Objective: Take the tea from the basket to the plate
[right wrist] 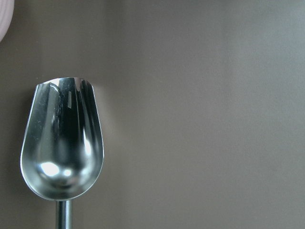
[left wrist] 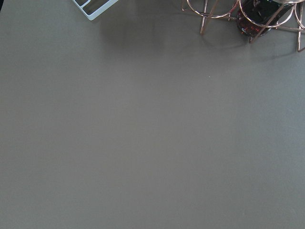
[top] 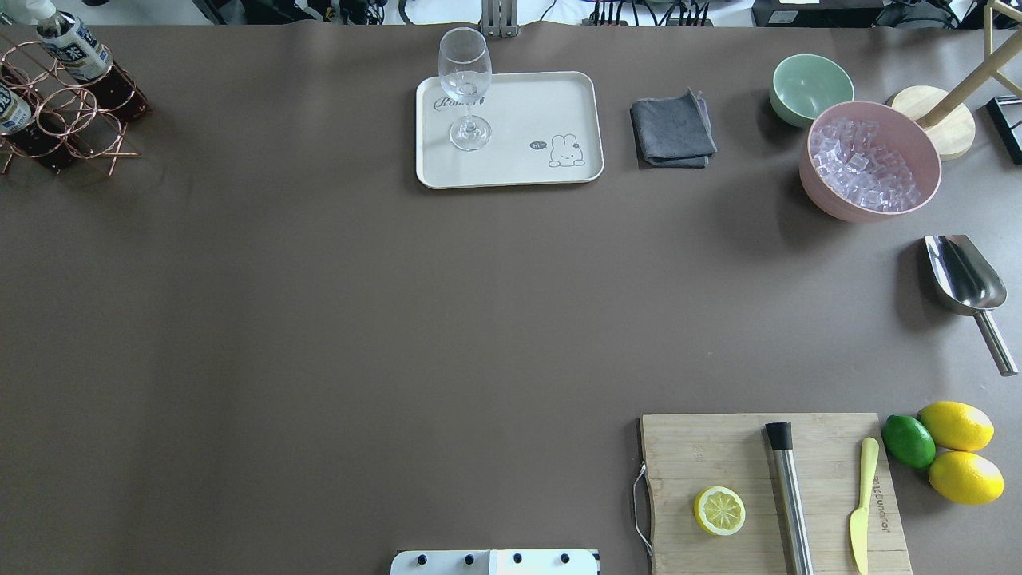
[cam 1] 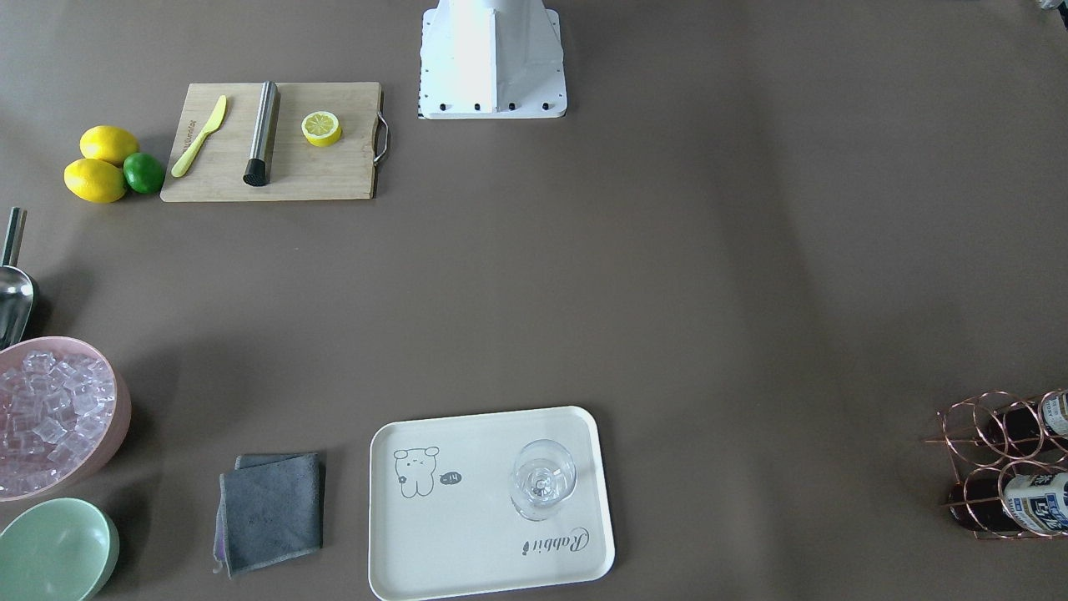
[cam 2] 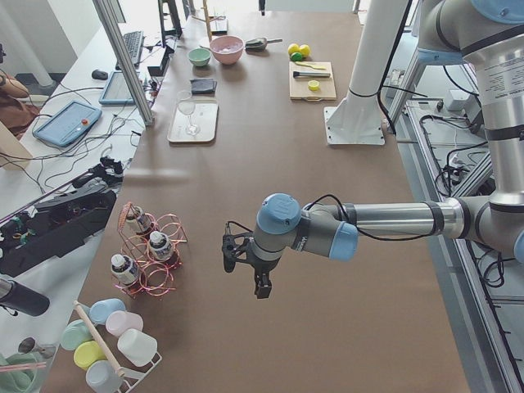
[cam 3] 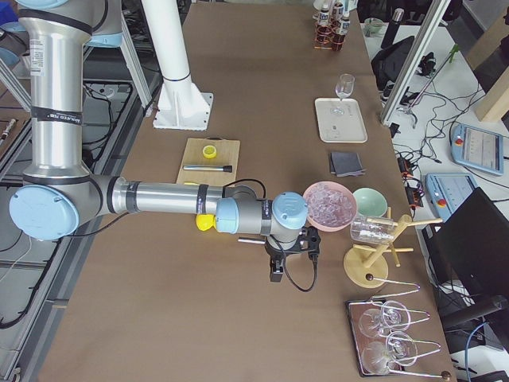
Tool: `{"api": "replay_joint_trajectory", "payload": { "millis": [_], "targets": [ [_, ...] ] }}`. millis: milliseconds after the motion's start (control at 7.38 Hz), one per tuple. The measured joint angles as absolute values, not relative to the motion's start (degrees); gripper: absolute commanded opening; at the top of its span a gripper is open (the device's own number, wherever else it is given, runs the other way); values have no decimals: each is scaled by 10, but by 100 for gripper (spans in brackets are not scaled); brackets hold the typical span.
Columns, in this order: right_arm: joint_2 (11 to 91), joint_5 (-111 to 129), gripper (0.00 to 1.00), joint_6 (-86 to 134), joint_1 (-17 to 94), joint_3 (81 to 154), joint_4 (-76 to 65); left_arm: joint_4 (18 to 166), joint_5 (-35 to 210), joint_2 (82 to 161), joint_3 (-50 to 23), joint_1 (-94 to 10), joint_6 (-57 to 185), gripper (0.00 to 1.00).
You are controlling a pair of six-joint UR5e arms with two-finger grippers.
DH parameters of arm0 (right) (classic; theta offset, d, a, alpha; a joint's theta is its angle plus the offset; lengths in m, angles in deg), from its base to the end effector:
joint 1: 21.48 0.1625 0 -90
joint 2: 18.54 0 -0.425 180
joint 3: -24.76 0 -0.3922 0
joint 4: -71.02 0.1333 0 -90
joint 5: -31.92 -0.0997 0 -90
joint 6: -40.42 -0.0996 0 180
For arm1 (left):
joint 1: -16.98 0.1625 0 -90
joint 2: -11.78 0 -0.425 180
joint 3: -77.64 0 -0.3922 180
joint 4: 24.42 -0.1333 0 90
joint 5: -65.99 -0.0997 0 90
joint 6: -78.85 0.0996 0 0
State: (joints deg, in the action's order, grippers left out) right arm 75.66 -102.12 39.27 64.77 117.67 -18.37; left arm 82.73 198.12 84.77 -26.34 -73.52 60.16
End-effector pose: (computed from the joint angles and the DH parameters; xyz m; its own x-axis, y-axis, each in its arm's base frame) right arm 0.0339 -0.4630 0.6680 0.7190 -0.0187 0.6947 0.0510 0.9984 -0.0258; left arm -0.0698 -0.3814 0.6370 0.7011 -0.1619 -0.6944 0.2461 0.9690 0.0226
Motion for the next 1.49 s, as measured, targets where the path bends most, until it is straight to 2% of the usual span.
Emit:
{"api": "replay_joint_trajectory", "payload": {
  "millis": [1490],
  "targets": [
    [762, -1021, 99, 393, 664, 1178, -184, 834, 1979, 860, -260, -735, 600, 98]
  ]
}}
